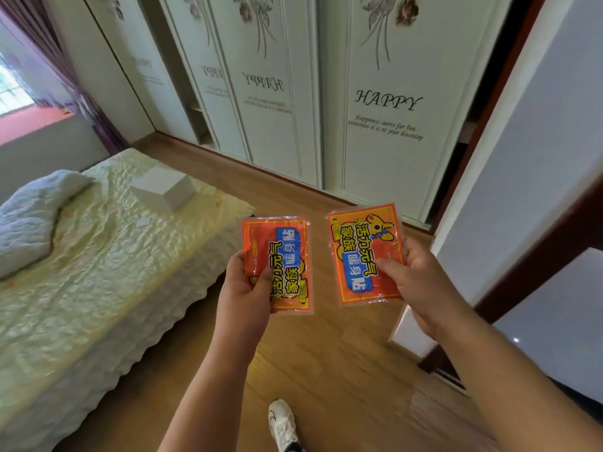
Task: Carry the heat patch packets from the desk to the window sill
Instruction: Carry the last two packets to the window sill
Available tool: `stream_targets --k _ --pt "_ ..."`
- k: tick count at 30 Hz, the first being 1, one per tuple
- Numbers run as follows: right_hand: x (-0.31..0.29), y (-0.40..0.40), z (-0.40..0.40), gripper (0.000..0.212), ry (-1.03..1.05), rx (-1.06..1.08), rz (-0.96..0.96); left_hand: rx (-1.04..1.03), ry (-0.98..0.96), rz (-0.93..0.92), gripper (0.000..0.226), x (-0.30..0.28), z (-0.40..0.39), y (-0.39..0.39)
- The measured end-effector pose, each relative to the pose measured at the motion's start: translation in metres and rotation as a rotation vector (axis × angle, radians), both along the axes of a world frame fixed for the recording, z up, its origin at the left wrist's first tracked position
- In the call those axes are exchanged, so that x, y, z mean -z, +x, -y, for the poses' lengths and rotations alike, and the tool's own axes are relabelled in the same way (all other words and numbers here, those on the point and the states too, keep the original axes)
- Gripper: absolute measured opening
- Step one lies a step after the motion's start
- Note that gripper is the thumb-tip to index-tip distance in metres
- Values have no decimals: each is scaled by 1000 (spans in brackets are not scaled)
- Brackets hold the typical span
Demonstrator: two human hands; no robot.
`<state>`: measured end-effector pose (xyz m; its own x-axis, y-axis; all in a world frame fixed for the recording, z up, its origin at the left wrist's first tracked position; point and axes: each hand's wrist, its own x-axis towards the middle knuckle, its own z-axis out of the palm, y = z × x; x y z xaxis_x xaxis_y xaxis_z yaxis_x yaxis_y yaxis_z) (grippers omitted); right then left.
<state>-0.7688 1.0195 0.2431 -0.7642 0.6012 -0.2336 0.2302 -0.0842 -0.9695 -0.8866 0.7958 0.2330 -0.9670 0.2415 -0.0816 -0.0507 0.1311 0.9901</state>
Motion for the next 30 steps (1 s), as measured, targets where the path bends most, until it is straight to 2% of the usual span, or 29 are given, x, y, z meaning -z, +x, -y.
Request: stream_targets --k 7,16,22,30 --pt "-4 -49 -33 24 50 109 -1 151 31 13 22 2 -53 -80" --pt "-14 -162 -47 22 154 274 39 272 -3 -37 20 -10 -95 -217" --pt "-4 -236 -40 22 149 285 47 307 -29 -32 24 -7 -94 -298" --pt "0 -328 -47 16 150 227 67 250 2 23 26 2 -88 -372"
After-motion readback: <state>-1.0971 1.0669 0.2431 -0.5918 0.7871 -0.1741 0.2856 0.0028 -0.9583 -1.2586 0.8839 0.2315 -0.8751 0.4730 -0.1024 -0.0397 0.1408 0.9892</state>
